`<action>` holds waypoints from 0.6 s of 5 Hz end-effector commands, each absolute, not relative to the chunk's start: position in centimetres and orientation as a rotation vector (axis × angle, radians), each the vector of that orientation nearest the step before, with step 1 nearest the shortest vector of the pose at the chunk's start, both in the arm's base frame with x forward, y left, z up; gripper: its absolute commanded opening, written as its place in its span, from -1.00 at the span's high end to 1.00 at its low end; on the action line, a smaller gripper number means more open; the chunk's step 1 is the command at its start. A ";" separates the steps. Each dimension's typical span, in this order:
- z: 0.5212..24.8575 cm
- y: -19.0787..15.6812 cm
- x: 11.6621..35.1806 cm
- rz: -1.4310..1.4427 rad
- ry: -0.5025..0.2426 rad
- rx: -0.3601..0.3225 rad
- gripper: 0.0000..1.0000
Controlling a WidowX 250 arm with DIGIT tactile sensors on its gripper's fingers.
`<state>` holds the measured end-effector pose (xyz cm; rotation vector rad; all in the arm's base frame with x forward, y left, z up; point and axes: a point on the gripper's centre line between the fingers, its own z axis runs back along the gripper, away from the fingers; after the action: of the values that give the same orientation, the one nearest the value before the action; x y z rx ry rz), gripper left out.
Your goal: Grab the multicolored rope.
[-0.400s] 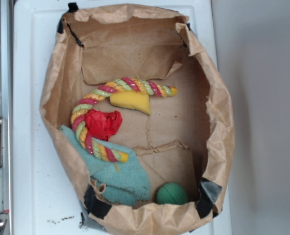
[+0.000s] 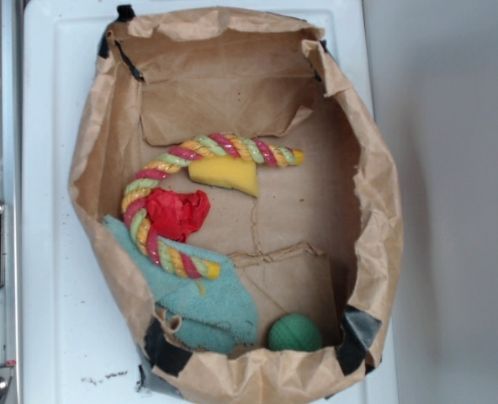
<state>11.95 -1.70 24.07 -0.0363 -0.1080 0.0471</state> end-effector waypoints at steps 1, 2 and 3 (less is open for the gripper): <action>23.5 -0.6 20.8 0.170 -0.161 0.018 -1.00; 21.4 1.1 24.0 0.164 -0.151 0.023 -1.00; 19.3 3.0 26.2 0.074 -0.159 -0.018 -1.00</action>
<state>25.89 2.57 18.08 -0.0223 -0.1128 0.0712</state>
